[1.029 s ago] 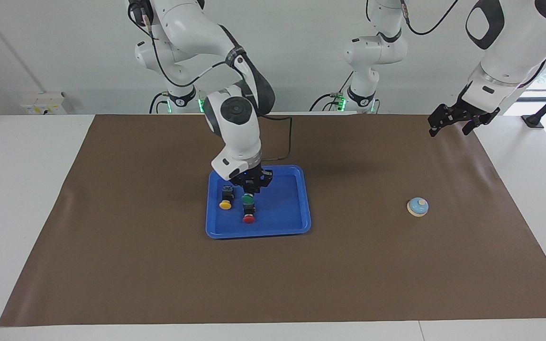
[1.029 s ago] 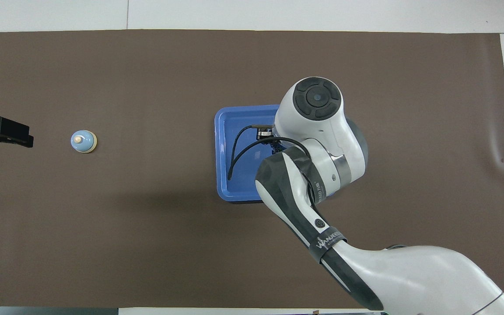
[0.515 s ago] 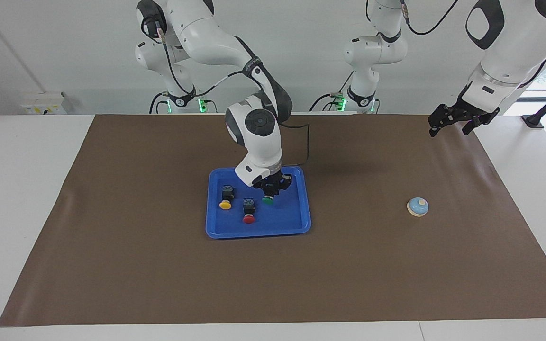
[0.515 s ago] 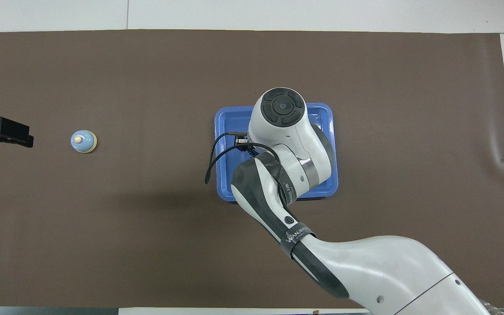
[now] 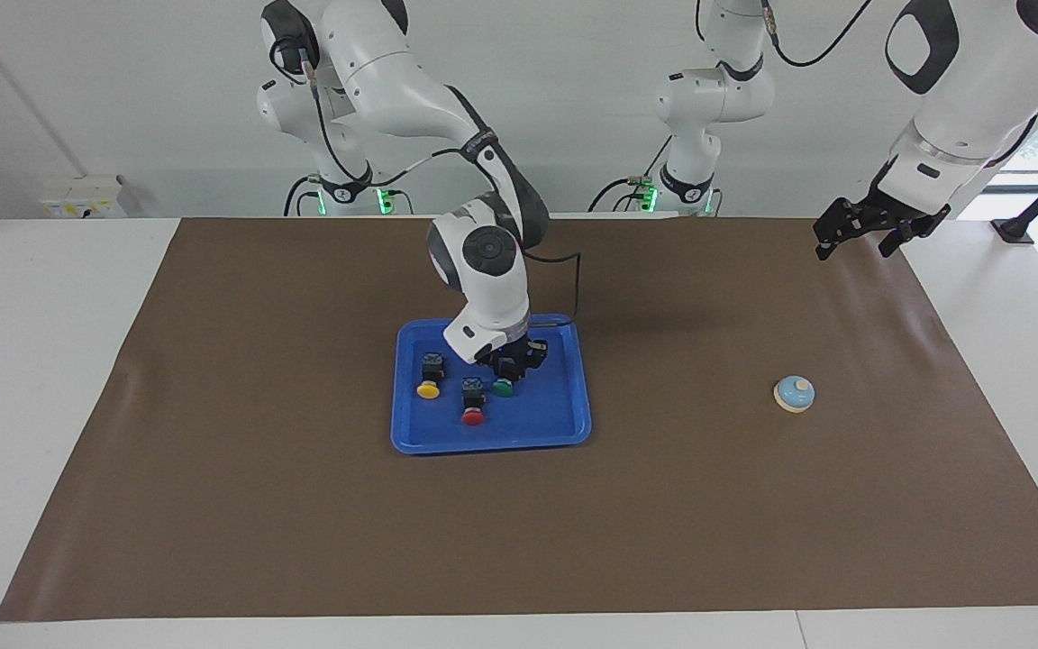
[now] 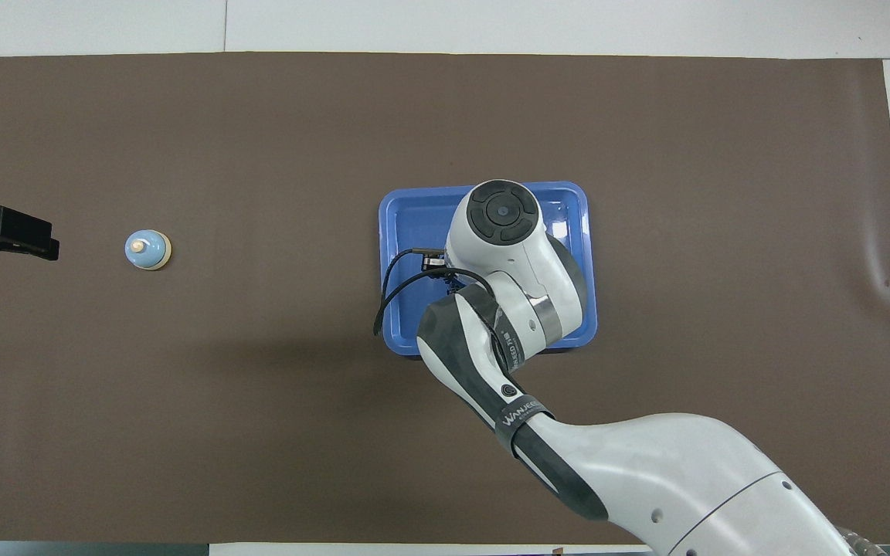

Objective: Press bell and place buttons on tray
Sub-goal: 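Place the green button in the tray and open the right gripper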

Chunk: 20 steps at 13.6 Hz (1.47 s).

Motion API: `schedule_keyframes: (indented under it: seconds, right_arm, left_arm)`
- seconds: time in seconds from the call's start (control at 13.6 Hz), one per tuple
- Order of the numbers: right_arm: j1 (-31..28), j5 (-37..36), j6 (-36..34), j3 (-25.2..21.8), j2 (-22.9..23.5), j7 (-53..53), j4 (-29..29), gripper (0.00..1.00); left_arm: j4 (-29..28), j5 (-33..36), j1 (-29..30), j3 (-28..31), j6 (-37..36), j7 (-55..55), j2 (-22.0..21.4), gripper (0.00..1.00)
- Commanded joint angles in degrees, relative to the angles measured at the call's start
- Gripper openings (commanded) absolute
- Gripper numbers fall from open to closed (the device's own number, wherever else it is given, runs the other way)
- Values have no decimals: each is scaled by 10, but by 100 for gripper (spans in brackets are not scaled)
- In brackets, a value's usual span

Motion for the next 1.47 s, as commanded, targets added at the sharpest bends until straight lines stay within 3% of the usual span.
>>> schedule_keyframes:
  seconds: [0.0, 0.37, 0.74, 0.96, 1.4]
  right_arm:
    - [1, 1, 5, -1, -17, -3, -14, 100]
    - [-36, -2, -114, -7, -27, -4, 85, 100]
    - [-90, -22, -182, -7, -125, -64, 73, 100]
    - [-149, -31, -247, -7, -186, -161, 73, 100]
    - [-248, -49, -355, -7, -266, -296, 72, 100]
  left_arm:
    - [-12, -7, 2, 1, -6, 3, -14, 100]
    - [-12, -7, 2, 1, -6, 3, -14, 100]
    - [-13, -7, 2, 1, -6, 3, -14, 100]
    - [-12, -7, 2, 1, -6, 3, -14, 100]
    - [-12, -7, 2, 1, -6, 3, -14, 100]
